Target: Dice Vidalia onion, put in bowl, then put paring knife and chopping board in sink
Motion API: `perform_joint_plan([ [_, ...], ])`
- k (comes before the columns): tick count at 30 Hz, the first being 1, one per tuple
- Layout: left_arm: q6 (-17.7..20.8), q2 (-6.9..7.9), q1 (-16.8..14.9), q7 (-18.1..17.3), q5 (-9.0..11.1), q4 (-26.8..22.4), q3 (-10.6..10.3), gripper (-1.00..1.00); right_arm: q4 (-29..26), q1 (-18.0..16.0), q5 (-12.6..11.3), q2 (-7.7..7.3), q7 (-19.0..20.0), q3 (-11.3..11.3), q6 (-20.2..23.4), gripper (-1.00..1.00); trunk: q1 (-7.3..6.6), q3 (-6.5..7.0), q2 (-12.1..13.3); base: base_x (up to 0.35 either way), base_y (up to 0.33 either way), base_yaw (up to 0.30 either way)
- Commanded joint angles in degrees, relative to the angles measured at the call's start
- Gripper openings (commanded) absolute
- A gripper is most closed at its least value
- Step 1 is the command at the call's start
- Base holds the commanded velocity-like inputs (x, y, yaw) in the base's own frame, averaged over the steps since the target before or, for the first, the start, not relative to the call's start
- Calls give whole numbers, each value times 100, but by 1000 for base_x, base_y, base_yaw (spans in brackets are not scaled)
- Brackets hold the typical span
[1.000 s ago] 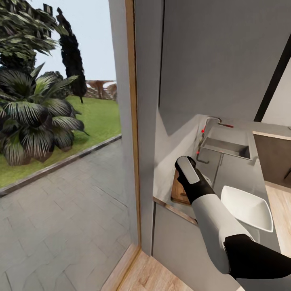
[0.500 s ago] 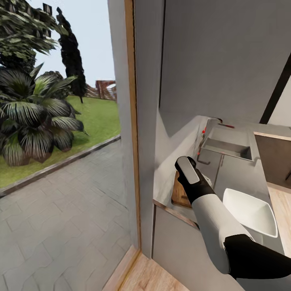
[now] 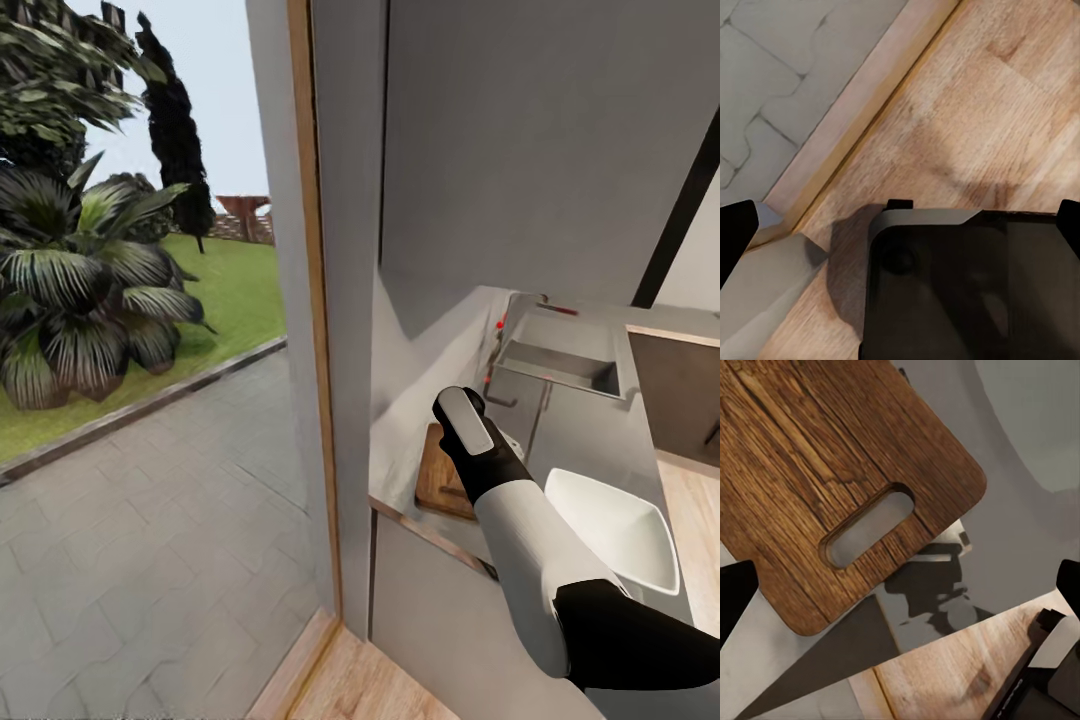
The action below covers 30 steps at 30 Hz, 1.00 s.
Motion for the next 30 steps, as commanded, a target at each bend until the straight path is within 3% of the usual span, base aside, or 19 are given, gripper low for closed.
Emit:
perform_joint_plan([
  [1, -13, 5, 0, 42, 48, -8, -34, 100, -4, -6, -24, 0, -34, 6, 61, 100, 4, -19, -12, 7, -10, 0],
  [30, -13, 5, -1, 42, 48, -8, -34, 100, -2, -2, -15, 0, -18, 9, 52, 100, 4, -278, -12, 0, -1, 0],
])
